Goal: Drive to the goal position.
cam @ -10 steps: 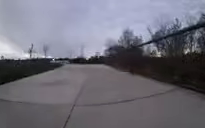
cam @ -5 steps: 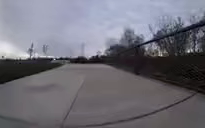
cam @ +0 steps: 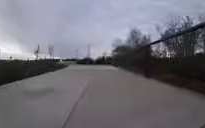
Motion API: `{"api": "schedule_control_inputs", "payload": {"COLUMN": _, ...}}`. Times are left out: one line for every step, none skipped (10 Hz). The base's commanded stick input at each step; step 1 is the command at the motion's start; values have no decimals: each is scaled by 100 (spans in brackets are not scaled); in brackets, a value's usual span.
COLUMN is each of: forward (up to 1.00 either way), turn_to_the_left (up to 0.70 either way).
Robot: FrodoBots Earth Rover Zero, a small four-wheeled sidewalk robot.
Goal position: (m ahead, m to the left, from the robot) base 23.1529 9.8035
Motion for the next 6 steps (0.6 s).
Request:
{"api": "schedule_control_inputs", "payload": {"forward": 100, "turn_to_the_left": 0}}
{"api": "schedule_control_inputs", "payload": {"forward": 100, "turn_to_the_left": 0}}
{"api": "schedule_control_inputs", "payload": {"forward": 100, "turn_to_the_left": 0}}
{"api": "schedule_control_inputs", "payload": {"forward": 100, "turn_to_the_left": 0}}
{"api": "schedule_control_inputs", "payload": {"forward": 100, "turn_to_the_left": 0}}
{"api": "schedule_control_inputs", "payload": {"forward": 100, "turn_to_the_left": 2}}
